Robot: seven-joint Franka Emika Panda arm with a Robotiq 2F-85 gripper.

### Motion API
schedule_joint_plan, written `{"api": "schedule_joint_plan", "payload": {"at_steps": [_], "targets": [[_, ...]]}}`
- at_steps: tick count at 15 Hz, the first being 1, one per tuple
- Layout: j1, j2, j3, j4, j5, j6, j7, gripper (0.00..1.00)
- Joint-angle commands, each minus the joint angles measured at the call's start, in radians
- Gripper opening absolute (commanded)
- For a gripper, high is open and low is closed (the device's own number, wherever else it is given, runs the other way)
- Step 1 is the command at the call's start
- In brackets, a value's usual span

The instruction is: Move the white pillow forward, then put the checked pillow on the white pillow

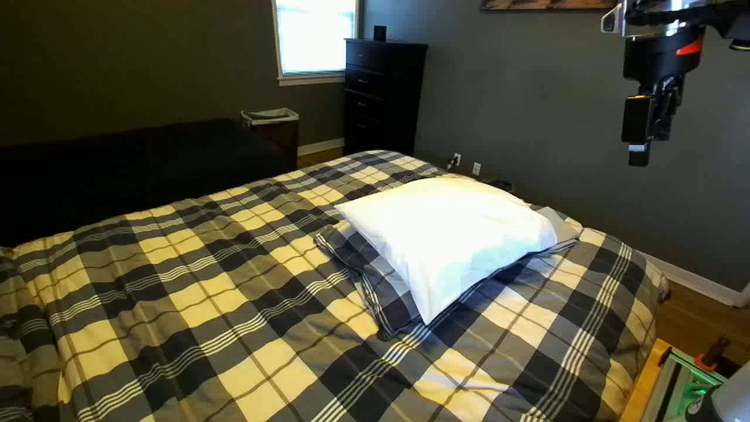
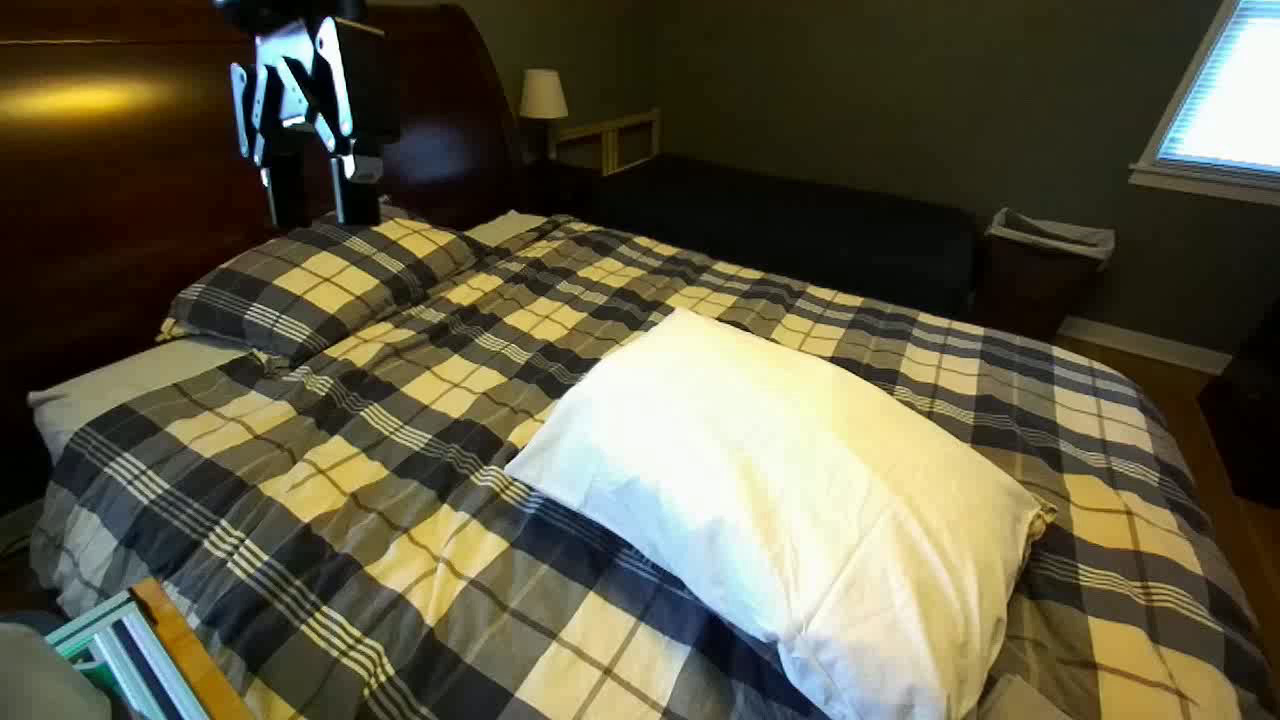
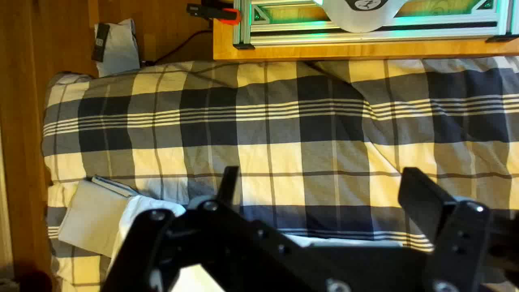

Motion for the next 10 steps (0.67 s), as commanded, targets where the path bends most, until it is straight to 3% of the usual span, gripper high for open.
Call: {"api": "schedule_joint_plan", "payload": {"at_steps": [1,5,10], "targets": [[0.033,0.003,-0.021,0.003,-0.01,-0.006,0.016,1.0],[0.036,0.069,-0.033,0.022,-0.033,0.063,-0.001,1.0],[0.07,0.22,-0.038,-0.007,-0.032,0.389,-0.038,1.0]]}}
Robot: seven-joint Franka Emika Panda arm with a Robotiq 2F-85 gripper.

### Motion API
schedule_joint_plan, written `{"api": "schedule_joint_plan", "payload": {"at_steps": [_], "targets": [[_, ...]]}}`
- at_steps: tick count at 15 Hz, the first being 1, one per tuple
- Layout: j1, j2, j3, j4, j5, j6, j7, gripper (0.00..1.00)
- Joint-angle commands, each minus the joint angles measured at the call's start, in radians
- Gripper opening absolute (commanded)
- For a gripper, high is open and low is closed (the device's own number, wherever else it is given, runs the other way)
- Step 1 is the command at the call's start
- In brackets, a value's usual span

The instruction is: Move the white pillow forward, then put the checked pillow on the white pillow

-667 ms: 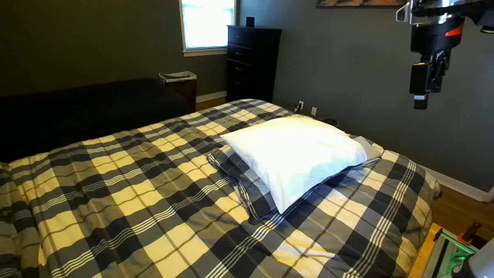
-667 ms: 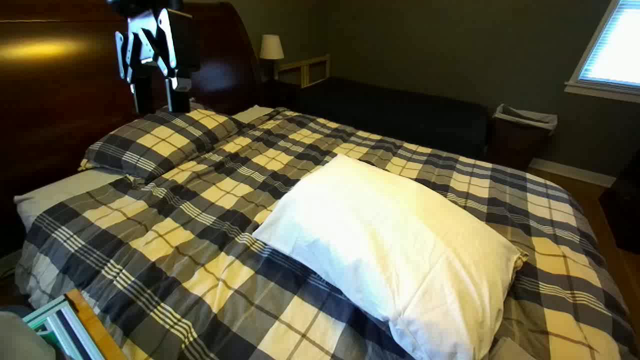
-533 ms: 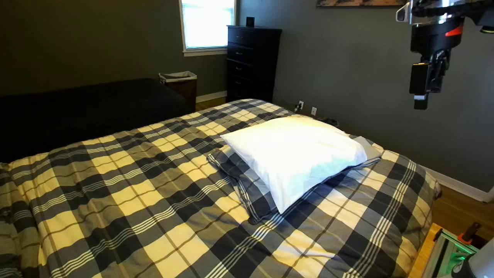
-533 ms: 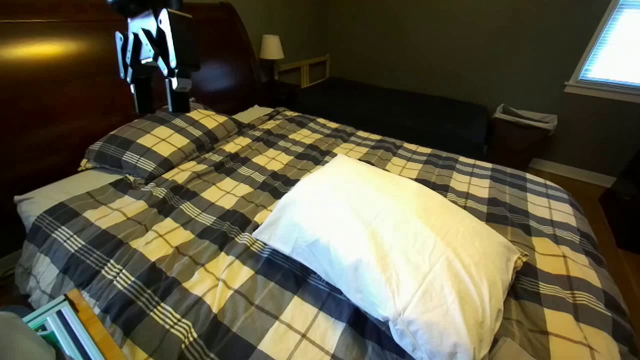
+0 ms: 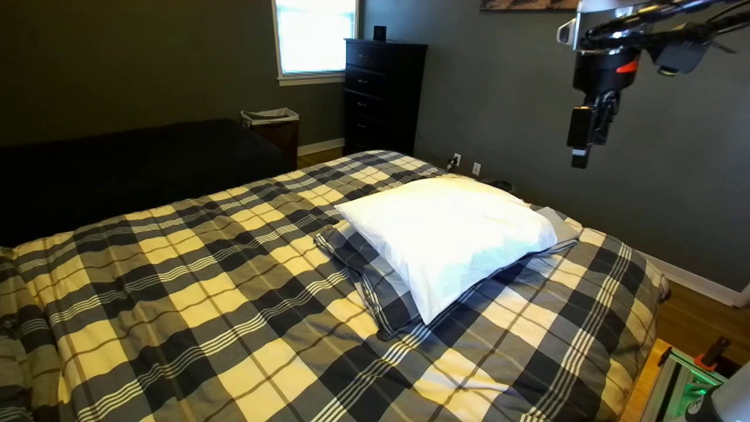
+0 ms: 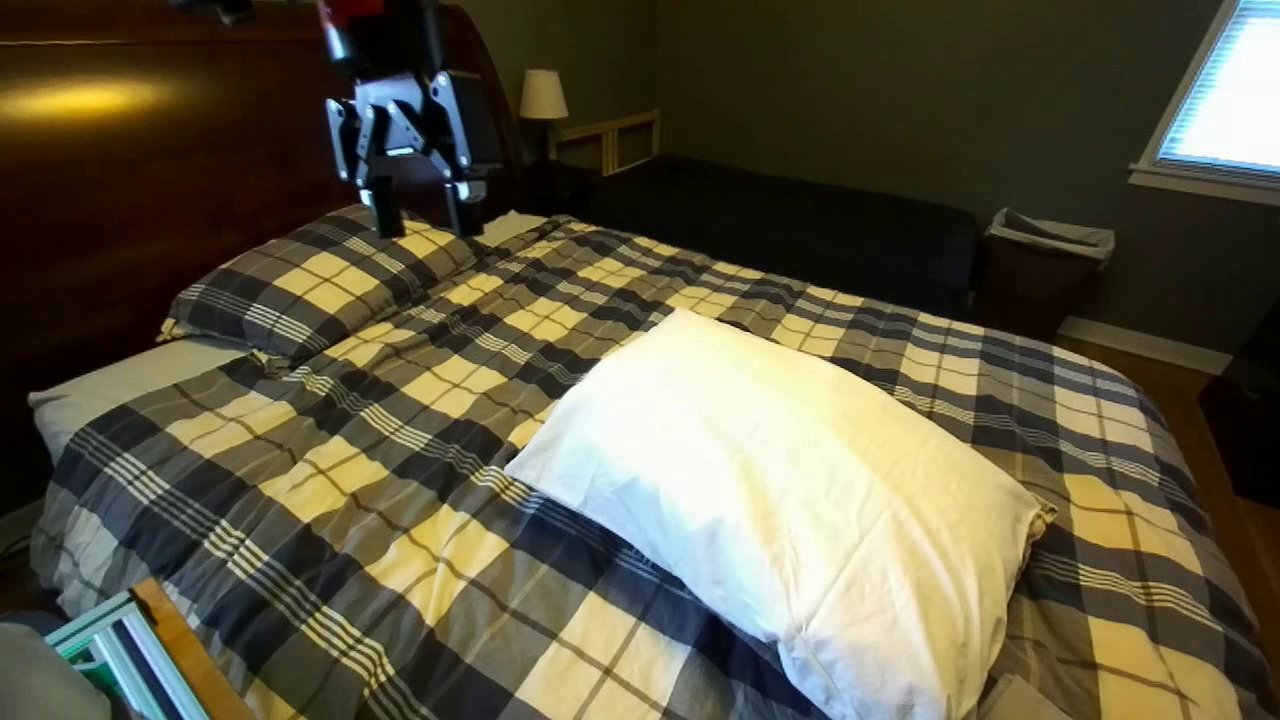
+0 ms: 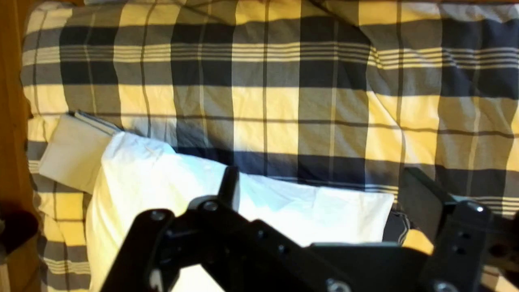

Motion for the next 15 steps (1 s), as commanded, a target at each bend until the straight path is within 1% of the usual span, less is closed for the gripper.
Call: {"api": "schedule_joint_plan", "payload": {"at_steps": [1,3,7,10,13,14,15], "targets": [[0.032,0.137,-0.003,-0.007,-0.02,0.221,0.009,1.0],[0.028,0.215,0.019,-0.009,-0.04,0.364,0.052,1.0],[0.027,0.381,0.065,0.006,-0.097,0.557,0.144,1.0],[0.036,0.499,0.09,0.02,-0.153,0.647,0.229,1.0],[0.048,0.607,0.088,0.04,-0.214,0.729,0.313,1.0],[0.056,0.532,0.075,0.005,-0.167,0.7,0.255,1.0],[0.06,0.562,0.073,0.011,-0.18,0.718,0.273,1.0]]}}
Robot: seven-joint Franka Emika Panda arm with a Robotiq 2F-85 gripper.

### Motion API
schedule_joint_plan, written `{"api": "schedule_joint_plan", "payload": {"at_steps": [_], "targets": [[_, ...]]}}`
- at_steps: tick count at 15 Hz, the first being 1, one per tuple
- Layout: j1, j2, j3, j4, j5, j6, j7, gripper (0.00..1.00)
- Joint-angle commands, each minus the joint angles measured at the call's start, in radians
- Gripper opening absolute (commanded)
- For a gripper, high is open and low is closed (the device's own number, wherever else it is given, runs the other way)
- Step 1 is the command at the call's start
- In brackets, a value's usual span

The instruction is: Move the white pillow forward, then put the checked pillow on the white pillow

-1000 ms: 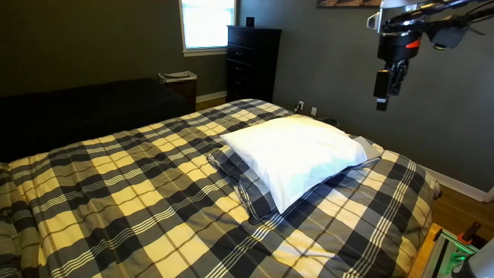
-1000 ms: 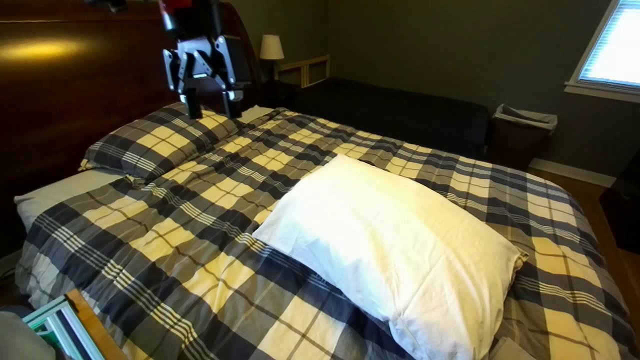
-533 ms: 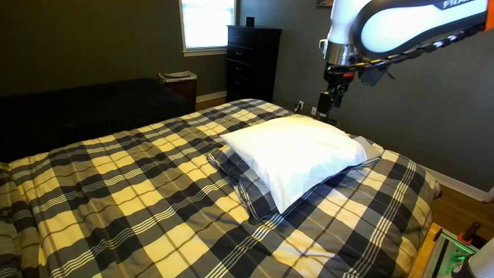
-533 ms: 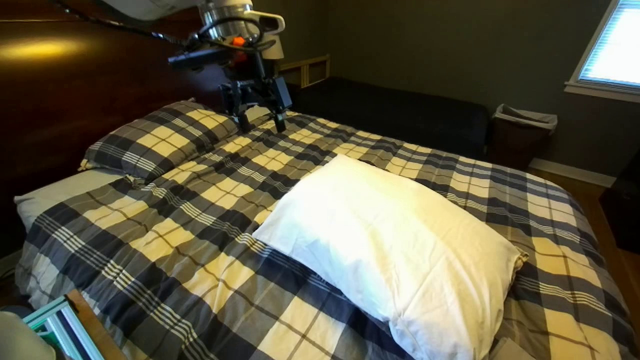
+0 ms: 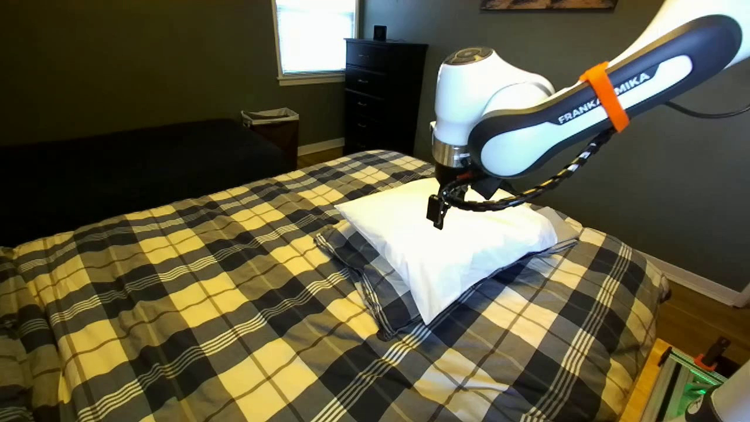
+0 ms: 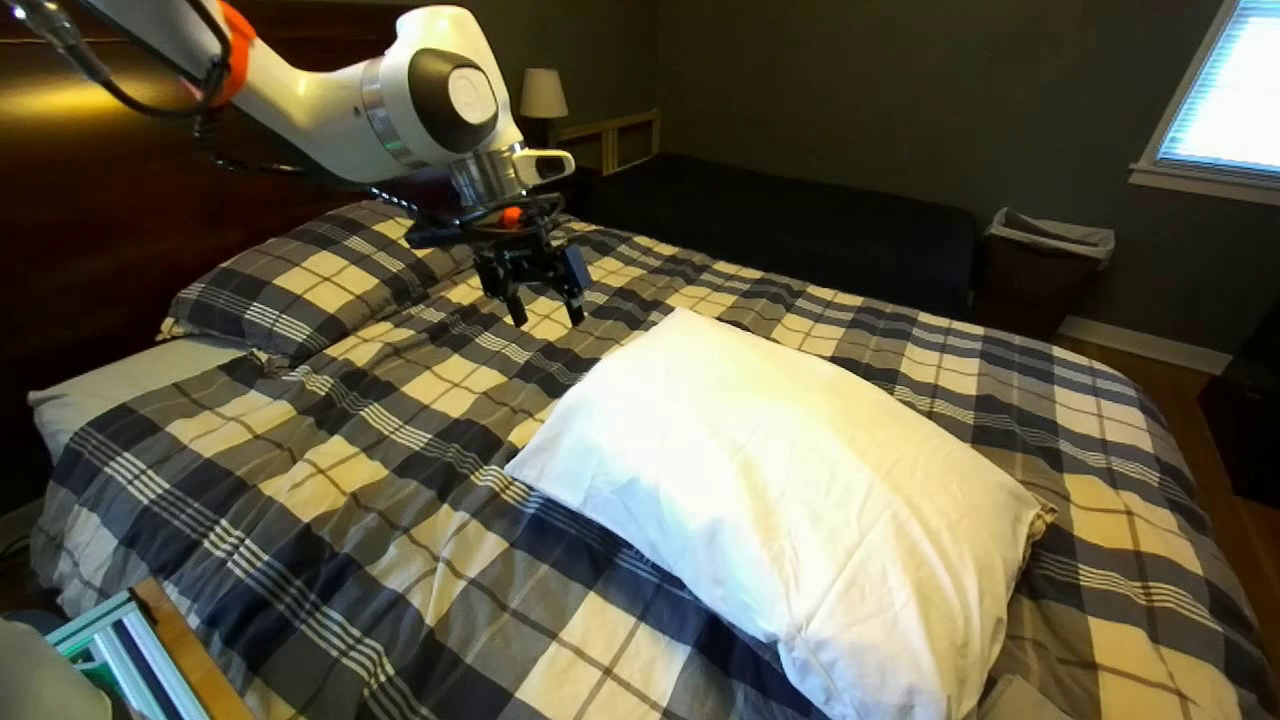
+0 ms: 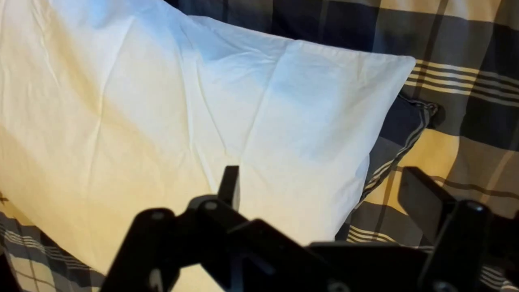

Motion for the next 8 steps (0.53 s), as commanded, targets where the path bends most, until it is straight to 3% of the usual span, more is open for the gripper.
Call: {"api": "schedule_joint_plan", "payload": {"at_steps": [1,6,8], "targets": [[0.022,0.021,-0.021,0.009,-0.005,0.004,0.007,1.0],[0.023,0.055,-0.027,0.033,-0.036,0.012,0.032,1.0],[0.026,0.101,-0.034,0.032,-0.08,0.079,0.063,1.0]]}}
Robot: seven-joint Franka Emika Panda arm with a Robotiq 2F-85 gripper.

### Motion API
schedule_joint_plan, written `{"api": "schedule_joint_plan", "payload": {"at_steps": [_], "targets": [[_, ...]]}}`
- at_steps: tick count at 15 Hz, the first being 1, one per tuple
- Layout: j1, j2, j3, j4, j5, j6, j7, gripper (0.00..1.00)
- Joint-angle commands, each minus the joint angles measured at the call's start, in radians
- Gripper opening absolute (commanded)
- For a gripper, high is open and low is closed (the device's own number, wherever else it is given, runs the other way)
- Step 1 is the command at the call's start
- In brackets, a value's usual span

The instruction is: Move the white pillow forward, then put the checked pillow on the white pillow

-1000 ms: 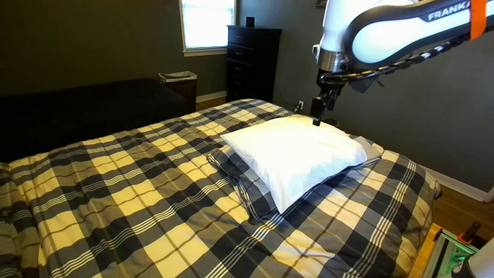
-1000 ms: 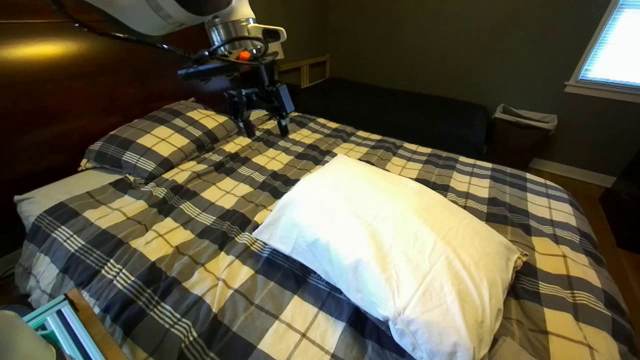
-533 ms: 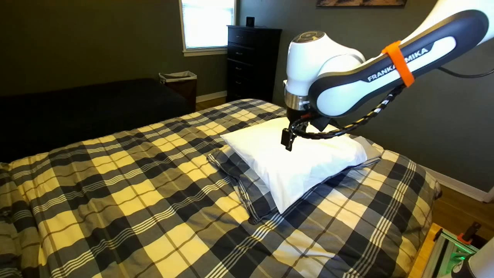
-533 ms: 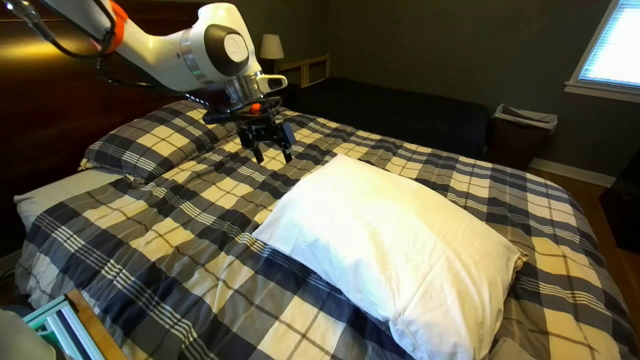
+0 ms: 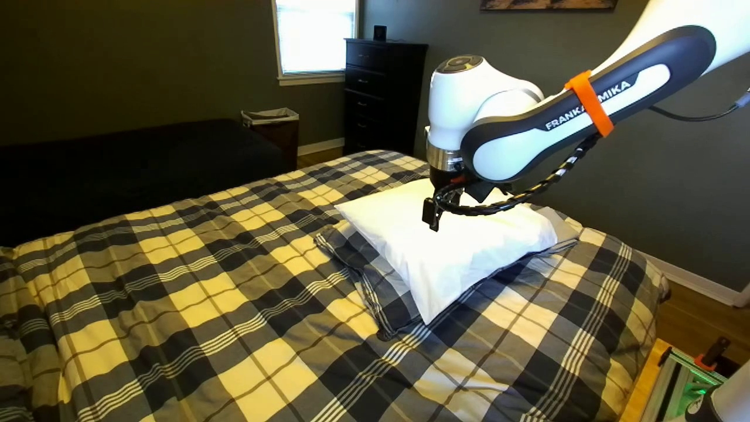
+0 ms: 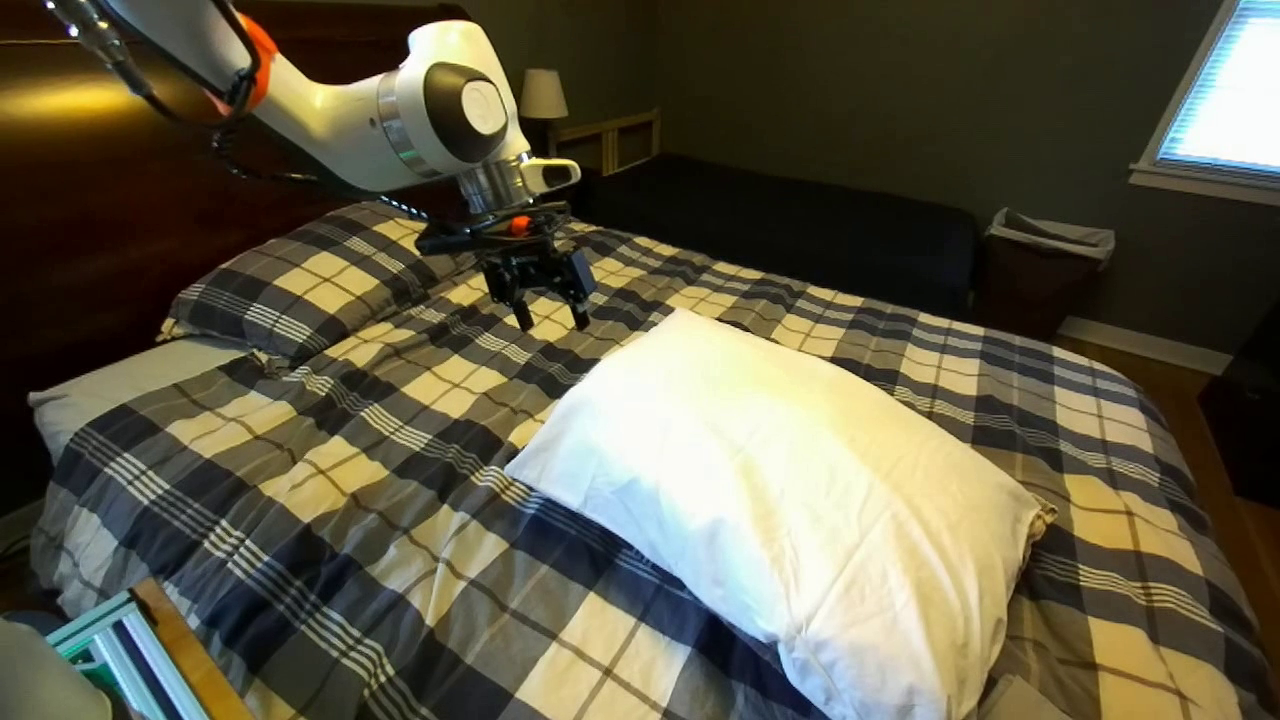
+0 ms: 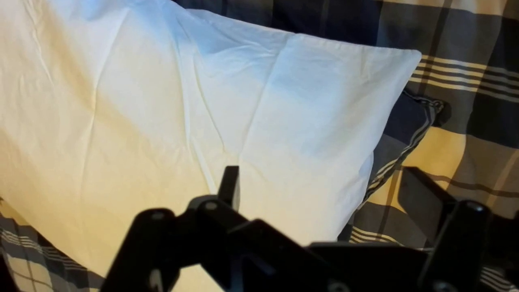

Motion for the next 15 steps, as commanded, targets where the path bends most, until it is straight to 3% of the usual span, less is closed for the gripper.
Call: {"api": "schedule_joint_plan", "payload": {"at_steps": [1,8,15], "targets": [[0.023,0.074,-0.028,0.005,-0.094,0.106,0.083,1.0],[0.099,0.247,-0.102,0.084,-0.377,0.203,0.363,1.0],[0.159,0.41,-0.141,0.199,-0.481,0.222,0.536,1.0]]}}
